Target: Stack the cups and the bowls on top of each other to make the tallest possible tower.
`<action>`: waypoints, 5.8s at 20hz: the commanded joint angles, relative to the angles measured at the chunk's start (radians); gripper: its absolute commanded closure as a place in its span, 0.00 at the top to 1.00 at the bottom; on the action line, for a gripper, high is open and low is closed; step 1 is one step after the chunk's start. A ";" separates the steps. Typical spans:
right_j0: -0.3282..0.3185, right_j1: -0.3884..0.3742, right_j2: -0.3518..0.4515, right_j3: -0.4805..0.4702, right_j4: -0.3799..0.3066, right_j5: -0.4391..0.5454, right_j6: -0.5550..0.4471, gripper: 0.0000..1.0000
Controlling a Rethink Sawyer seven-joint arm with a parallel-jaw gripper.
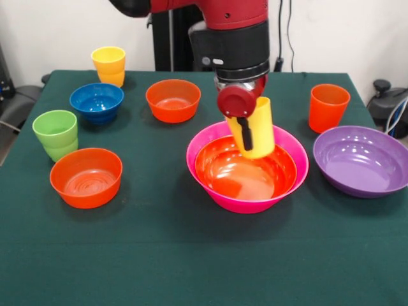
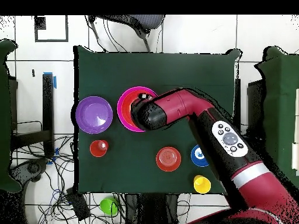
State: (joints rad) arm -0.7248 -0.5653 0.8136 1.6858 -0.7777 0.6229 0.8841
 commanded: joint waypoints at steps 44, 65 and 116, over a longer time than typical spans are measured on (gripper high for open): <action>0.393 0.110 -0.468 -0.214 -0.111 -0.136 0.185 0.00; 0.397 0.175 -0.464 -0.250 -0.043 -0.062 0.131 0.00; 0.299 -0.015 -0.354 -0.169 0.151 0.171 -0.080 1.00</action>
State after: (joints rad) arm -0.4136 -0.5652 0.3843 1.4864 -0.6547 0.6692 0.9130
